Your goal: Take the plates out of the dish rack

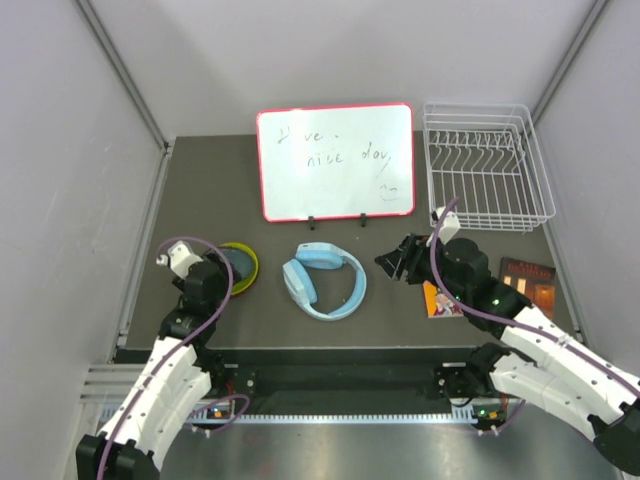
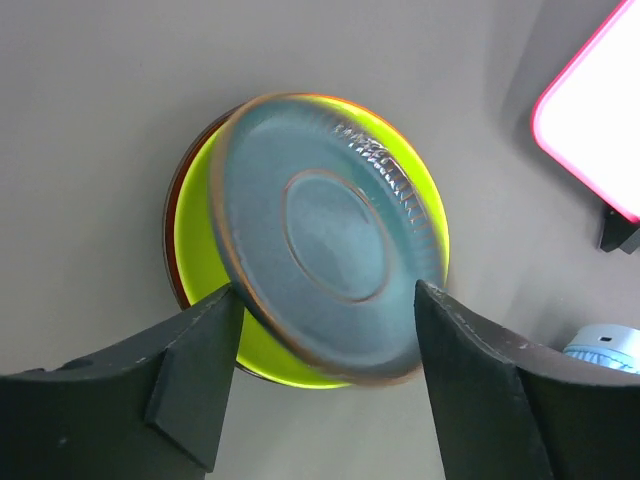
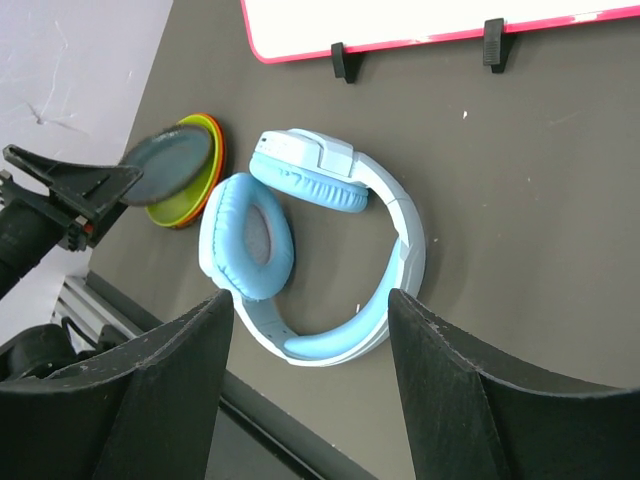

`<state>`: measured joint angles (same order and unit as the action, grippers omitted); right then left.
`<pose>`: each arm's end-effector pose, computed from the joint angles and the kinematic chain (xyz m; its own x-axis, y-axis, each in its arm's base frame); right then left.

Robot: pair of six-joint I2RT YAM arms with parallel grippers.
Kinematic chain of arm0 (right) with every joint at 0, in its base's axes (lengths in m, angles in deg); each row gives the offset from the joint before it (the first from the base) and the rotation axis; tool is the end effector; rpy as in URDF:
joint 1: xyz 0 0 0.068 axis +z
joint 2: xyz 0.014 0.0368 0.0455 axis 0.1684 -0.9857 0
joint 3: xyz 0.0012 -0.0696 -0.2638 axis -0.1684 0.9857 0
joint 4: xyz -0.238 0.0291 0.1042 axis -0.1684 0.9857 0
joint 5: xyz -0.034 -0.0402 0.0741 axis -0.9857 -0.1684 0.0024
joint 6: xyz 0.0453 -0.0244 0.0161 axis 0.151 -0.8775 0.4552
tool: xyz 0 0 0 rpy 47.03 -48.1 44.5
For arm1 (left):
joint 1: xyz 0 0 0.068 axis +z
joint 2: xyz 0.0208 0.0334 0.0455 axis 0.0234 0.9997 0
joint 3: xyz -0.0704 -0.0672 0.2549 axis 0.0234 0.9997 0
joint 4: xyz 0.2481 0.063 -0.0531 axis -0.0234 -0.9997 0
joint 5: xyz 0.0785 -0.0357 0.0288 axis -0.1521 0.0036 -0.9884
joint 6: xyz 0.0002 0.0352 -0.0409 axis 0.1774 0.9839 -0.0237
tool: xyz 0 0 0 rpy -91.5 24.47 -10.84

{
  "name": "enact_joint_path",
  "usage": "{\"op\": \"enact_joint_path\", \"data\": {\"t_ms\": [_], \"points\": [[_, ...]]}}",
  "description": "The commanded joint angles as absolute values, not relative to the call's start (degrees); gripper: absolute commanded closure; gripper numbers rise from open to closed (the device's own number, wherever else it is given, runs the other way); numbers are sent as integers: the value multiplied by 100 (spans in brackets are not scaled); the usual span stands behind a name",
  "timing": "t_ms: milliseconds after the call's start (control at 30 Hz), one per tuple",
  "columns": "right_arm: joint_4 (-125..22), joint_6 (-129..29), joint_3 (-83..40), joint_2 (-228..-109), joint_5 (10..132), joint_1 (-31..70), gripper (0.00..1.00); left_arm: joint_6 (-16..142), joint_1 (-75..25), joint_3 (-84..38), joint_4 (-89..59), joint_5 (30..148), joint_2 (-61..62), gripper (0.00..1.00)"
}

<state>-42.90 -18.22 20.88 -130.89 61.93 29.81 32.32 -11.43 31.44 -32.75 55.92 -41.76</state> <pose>0.1414 0.1157 0.2753 -0.5856 0.3265 -0.7419 -0.3300 0.7400 0.5861 0.1418 -0.0167 0.1947 -0.2736 -0.5575 -0.7838 -0.4515 0.7940 -0.4071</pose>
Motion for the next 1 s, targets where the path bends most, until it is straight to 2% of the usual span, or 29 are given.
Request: {"op": "enact_joint_path", "data": {"t_ms": [0, 700, 867, 967], "points": [[-4390, -1855, 2074, -13095, 6187, 2915, 36, 3286, -1123, 2867, -3166, 5536, -4254, 25], [-3960, -2030, 2057, -12779, 5774, 2862, 34, 3329, -1123, 2340, -3947, 5483, -4341, 11], [-3345, -2382, 1890, -12560, 5125, 2862, 30, 3943, -1123, 2033, -3536, 6412, -4421, 1], [-2958, -2637, 1784, -12305, 4563, 2845, 25, 4287, -1123, 1804, -3245, 7228, -4263, 1]]}}
